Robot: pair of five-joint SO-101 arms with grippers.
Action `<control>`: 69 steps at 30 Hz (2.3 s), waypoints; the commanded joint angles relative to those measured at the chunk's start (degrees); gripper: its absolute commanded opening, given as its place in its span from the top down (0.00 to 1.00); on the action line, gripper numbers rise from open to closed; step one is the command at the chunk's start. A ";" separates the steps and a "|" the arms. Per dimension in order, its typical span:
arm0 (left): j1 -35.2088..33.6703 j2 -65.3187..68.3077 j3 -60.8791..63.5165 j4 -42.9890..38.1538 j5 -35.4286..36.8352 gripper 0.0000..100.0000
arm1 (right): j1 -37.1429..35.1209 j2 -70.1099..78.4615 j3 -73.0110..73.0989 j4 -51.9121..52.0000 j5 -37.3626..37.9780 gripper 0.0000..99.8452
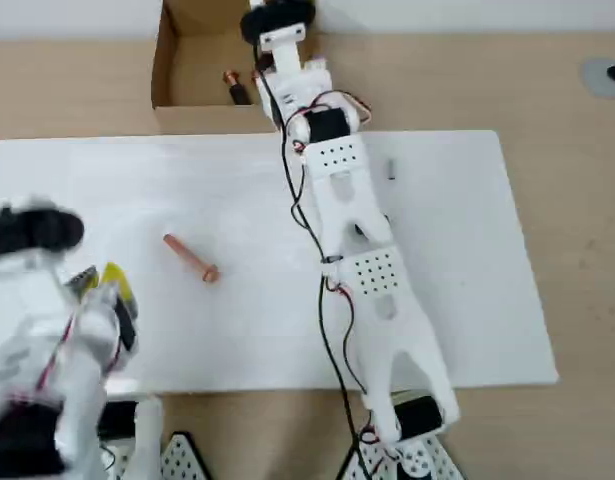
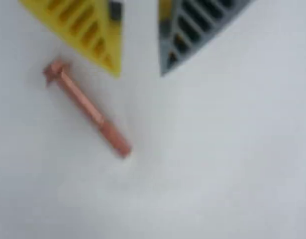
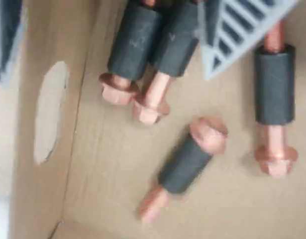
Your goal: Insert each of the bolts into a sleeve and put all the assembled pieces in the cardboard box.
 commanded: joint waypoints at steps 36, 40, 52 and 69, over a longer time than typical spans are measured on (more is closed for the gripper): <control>7.21 75.91 -35.25 9.49 3.69 0.94 | 15.69 -52.97 30.37 47.56 0.88 0.71; 7.30 80.40 -39.91 9.49 3.96 0.94 | 15.60 -65.54 50.95 47.38 0.97 0.71; 15.03 89.98 -49.41 9.49 39.30 0.93 | 15.78 -86.81 82.15 44.84 1.05 0.71; 12.48 106.77 -55.65 9.41 43.52 0.94 | 15.96 -102.73 96.66 44.84 1.49 0.71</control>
